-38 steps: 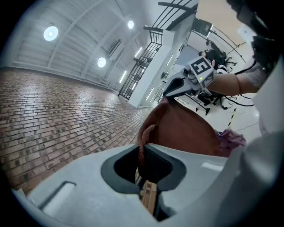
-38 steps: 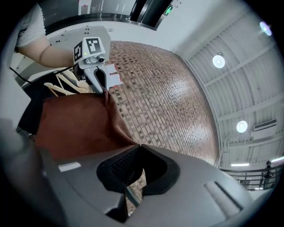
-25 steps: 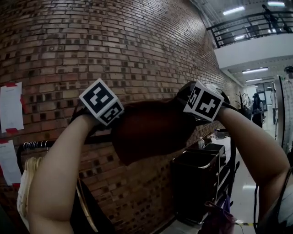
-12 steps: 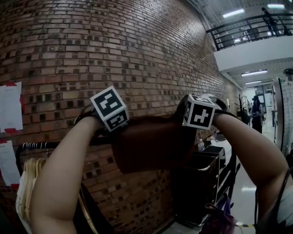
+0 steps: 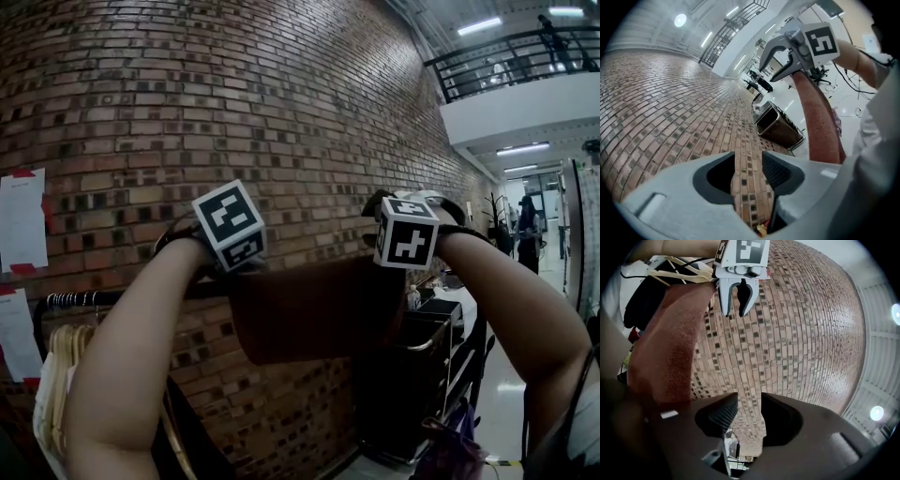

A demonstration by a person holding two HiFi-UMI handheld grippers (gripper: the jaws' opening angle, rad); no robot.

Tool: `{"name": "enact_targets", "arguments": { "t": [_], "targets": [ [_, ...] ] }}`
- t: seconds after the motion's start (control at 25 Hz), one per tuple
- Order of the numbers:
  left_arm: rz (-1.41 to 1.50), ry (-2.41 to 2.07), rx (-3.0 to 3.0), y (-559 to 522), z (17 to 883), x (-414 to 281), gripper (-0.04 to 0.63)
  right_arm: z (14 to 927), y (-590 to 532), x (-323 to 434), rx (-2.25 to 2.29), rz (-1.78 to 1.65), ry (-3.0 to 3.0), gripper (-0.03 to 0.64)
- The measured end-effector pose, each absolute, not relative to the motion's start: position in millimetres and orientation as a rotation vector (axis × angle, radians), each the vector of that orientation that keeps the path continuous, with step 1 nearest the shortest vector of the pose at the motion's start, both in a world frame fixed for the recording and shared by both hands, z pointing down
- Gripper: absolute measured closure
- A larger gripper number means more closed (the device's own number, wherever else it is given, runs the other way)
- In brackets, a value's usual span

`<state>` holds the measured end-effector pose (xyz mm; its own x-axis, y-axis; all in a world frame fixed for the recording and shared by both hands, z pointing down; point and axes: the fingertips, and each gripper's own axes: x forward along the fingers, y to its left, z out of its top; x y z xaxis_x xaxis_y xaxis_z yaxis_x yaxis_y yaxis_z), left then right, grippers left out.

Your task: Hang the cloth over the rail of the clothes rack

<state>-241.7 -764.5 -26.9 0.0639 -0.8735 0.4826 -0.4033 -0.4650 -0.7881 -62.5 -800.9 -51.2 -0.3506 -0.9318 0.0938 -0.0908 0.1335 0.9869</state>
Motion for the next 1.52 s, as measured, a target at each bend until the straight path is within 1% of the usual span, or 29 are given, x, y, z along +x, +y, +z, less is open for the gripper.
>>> {"name": "enact_targets", "arguments": {
  "t": [0.16,0.24,0.28,0.32,0.36,0.52,0.8,1.08,1.2,1.32,1.52],
  "targets": [
    [-1.406,1.233,-1.899,-764,-23,-240,0.419,-48,-802,-61,1.007,-1.302,-1.612,0.471],
    [-1.402,1.224,-1.892,-765,-23,-238,0.422,-49,-801,-61,1.007,-1.305,-1.622,0.486],
    [-1.395,1.223,-1.887,-765,-25,-238,0.426,-50,-800,-60,1.011,-1.31,-1.626,0.508],
    [-1.388,1.221,-1.882,-764,-27,-238,0.486,-52,-800,-60,1.017,-1.313,-1.629,0.569],
    [-1.384,1.216,-1.881,-764,-28,-237,0.594,-54,-799,-59,1.022,-1.31,-1.634,0.615],
    [-1.392,1.205,-1.877,-763,-30,-237,0.595,-60,-797,-54,1.046,-1.29,-1.665,0.617],
    [-1.277,1.225,-1.86,-750,-48,-224,0.595,-79,-779,-46,1.117,-1.335,-1.685,0.617],
    [-1.104,1.166,-2.003,-695,-40,-185,0.595,-64,-719,-29,1.146,-1.178,-2.06,0.617],
    [-1.043,1.106,-2.083,-656,-18,-162,0.595,-38,-682,-23,1.069,-1.11,-2.189,0.617],
    [-1.017,1.061,-2.146,-620,22,-138,0.595,5,-641,-16,0.97,-1.01,-2.311,0.617],
    [-0.946,0.92,-2.421,-549,123,-93,0.595,120,-569,-7,0.665,-0.568,-2.586,0.617]
  ]
}}
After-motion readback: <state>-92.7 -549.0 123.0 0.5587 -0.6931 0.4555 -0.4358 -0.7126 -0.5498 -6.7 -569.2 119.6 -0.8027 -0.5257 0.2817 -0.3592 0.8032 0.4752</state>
